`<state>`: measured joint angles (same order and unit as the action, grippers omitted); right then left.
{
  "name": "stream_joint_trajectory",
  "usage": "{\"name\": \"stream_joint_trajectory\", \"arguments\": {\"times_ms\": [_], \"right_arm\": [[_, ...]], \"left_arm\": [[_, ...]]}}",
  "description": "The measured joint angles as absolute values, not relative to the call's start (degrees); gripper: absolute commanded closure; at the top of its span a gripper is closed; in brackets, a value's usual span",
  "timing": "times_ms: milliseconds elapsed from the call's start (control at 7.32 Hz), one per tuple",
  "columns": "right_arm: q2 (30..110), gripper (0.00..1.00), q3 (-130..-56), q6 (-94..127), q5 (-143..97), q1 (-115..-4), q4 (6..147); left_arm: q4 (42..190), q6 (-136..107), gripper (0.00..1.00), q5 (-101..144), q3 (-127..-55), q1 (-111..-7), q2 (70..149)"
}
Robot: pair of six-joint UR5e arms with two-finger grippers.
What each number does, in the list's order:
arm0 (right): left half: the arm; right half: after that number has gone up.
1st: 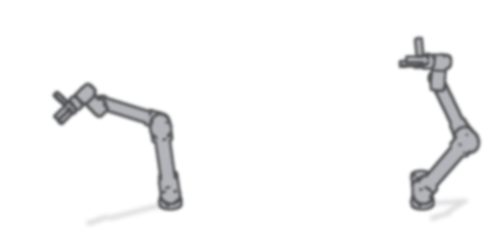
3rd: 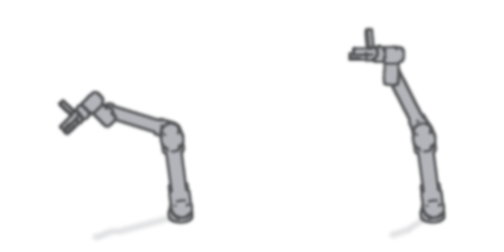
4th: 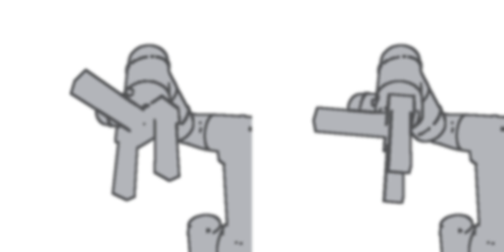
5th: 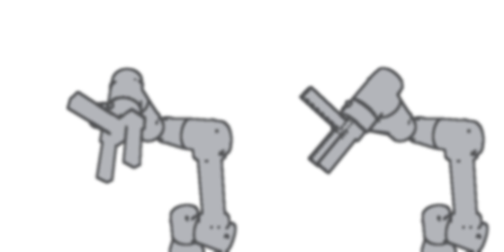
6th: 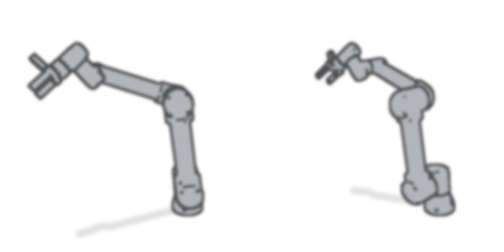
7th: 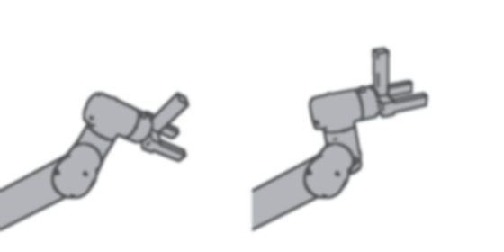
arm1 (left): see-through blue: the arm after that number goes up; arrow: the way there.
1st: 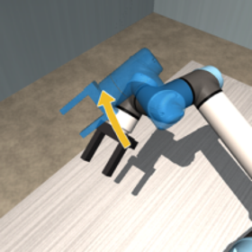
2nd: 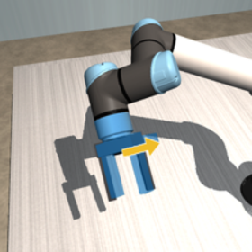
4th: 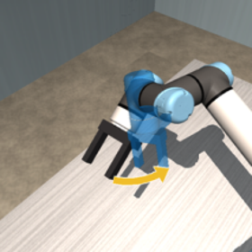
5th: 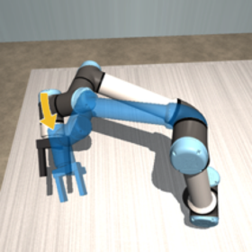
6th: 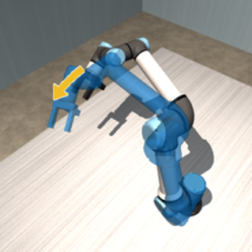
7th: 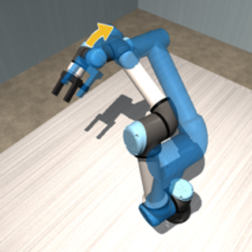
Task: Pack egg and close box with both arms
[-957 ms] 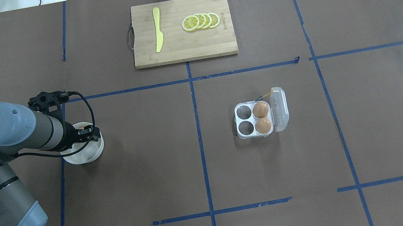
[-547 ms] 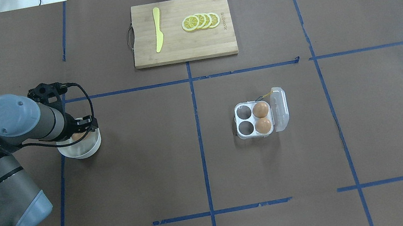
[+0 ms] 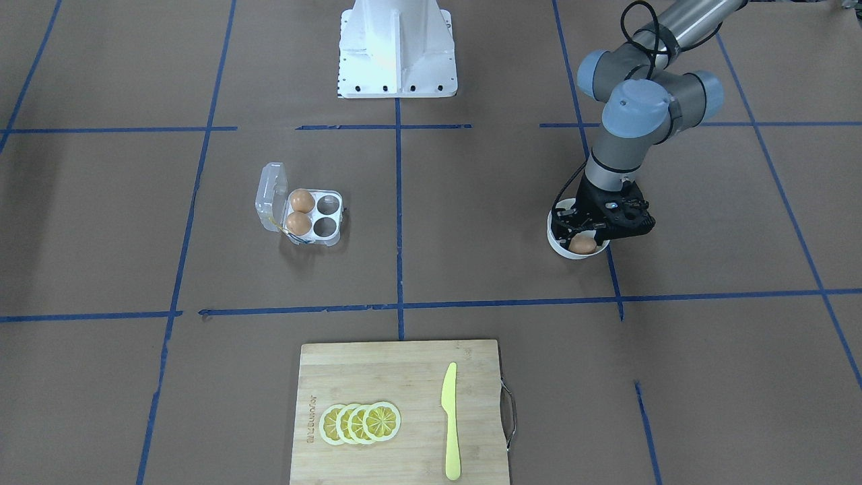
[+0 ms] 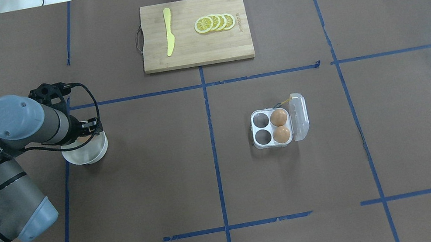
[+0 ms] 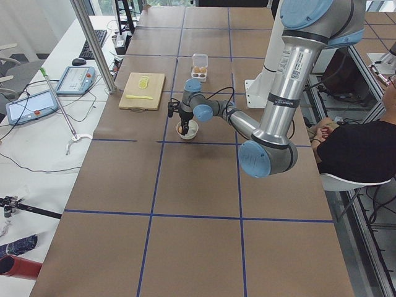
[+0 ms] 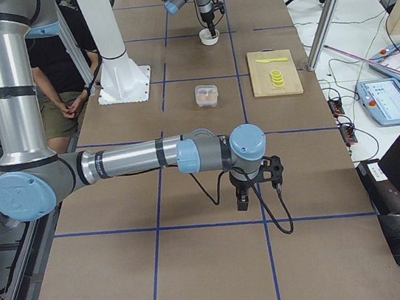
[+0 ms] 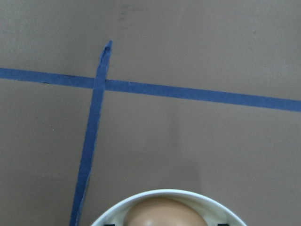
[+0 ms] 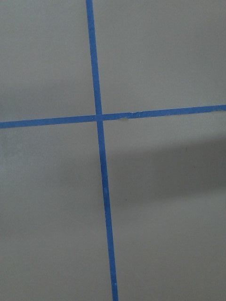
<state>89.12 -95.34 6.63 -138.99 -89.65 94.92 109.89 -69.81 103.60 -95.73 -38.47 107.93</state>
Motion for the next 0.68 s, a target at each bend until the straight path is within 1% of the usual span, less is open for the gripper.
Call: {"name": "stream_joint_trajectory", "arguments": {"times_ms": [137,273,410,547,683], "right_arm": [[89.12,0.00,-95.28,6.64,-138.98,-89.65,94.92],[89.12,0.00,-95.25,6.63,-138.96,-89.65,94.92],[89.12,0.00,-95.25,6.66,-138.97,-89.65,94.94],[89.12,0.00,-95.26,6.67,-138.99,-89.65,94.96],[89.12,0.00,-95.27,6.68,-138.99,-89.65,94.94]], "left_arm": [[110.04,-69.79,0.40,103.63,-95.00,-38.50,108.37],[110.08,-69.79,0.55,103.67,-94.16,-38.55,109.03],[110.09,-69.78,0.67,103.68,-93.77,-38.59,109.47],[110.05,-69.78,0.75,103.59,-93.83,-38.85,109.66],[109.93,-69.76,0.80,103.58,-94.54,-39.37,109.51]]}}
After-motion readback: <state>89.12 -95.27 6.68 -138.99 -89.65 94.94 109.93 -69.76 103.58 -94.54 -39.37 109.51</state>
